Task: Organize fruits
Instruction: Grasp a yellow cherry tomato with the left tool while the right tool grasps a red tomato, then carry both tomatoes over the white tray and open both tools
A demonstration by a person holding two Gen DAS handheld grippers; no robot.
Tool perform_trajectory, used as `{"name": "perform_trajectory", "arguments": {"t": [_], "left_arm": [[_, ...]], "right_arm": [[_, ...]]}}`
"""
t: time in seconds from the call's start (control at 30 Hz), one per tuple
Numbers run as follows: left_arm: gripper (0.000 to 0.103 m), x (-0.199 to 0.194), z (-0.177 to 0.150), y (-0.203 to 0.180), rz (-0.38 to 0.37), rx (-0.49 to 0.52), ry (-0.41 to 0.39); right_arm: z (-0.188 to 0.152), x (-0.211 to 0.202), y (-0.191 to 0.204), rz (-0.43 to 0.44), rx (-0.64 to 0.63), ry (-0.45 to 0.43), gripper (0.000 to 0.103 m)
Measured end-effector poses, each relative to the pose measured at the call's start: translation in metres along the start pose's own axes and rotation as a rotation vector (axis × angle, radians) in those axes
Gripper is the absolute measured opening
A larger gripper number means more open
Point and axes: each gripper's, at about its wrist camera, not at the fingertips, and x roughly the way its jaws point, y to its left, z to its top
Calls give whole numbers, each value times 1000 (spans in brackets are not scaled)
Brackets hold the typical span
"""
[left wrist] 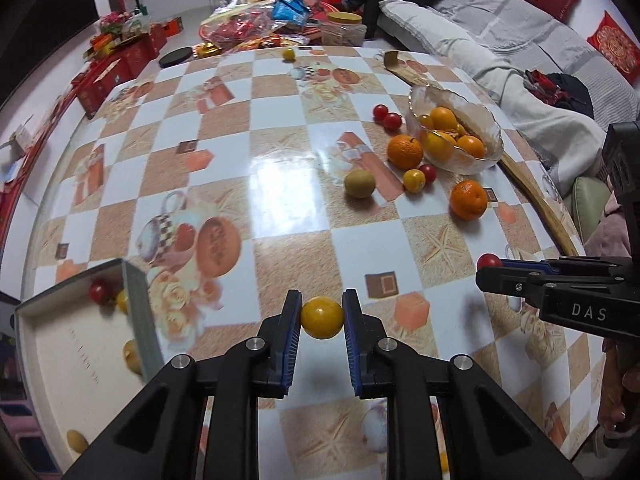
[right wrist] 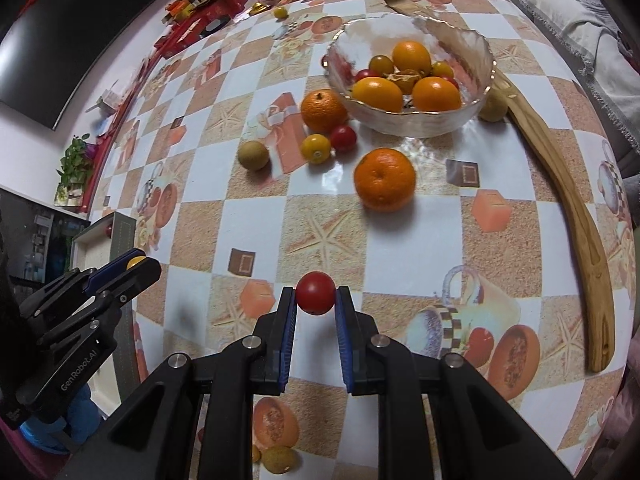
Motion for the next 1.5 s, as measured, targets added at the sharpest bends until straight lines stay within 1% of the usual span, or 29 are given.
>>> {"name": "perform_trajectory", "arguments": {"t": [0.23, 0.43, 0.83, 1.07, 1.13, 1.37, 1.5], "left_arm": [[22, -19, -18, 25, 33, -46, -17], [22, -34, -33, 51, 61, -94, -31], [22, -56, -64, 130, 150, -209, -49], [22, -57, -80, 171, 198, -265, -35], [22, -57, -83, 184, 201, -290, -34], [22, -48, -81, 214, 244, -315, -34], [22, -35, -80, 230, 266, -329, -11]], "right_arm": [[-3, 0, 29, 11, -50, 4, 21], [-4, 7, 67, 30, -113, 18, 21], [-2, 26, 150, 74, -247, 45, 21], [-1, 39, 198, 99, -315, 64, 21], [1, 43, 209, 104, -328, 66, 21], [9, 66, 249, 128, -368, 87, 21], [14, 80, 266, 139, -384, 105, 21]]}}
